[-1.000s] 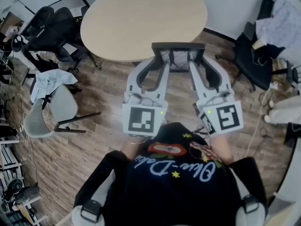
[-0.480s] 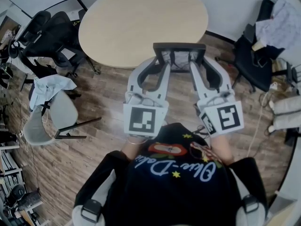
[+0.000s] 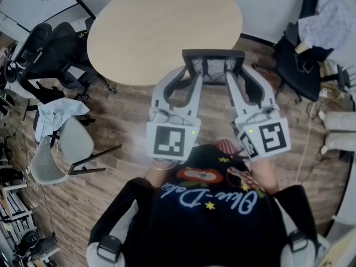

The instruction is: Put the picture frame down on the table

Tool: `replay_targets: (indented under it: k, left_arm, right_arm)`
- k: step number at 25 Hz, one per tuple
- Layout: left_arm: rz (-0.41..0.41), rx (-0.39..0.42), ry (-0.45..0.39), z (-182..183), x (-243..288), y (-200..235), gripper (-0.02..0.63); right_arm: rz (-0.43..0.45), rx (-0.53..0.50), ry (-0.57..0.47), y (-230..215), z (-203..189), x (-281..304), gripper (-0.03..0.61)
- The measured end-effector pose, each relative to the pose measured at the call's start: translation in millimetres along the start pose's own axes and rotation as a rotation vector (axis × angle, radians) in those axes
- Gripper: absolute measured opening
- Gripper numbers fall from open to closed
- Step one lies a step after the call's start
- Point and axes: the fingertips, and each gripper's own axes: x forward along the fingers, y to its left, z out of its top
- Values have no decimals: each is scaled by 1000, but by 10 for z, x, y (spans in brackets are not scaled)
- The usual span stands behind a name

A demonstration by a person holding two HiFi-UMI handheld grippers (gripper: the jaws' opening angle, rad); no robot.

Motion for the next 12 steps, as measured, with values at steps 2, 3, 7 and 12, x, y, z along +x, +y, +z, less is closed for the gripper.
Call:
replay_targets:
  k: [2,3,7,12]
  left_arm:
    - [-9,-5,1,3,73,-25,94]
    - [-11,-7,3,4,115,-36,94]
    - [-7,-7,6,29,292,-61,94]
    - [21,-4,22,33,532,-92,94]
  right_arm:
    - [-8,-3,5,-76,-13,6,77]
    - [-9,-9,9,-123,-22,14,77]
    - [0,-34,16,-316,-42,73,77]
    - [32,-16,19,-554,-67,186,77]
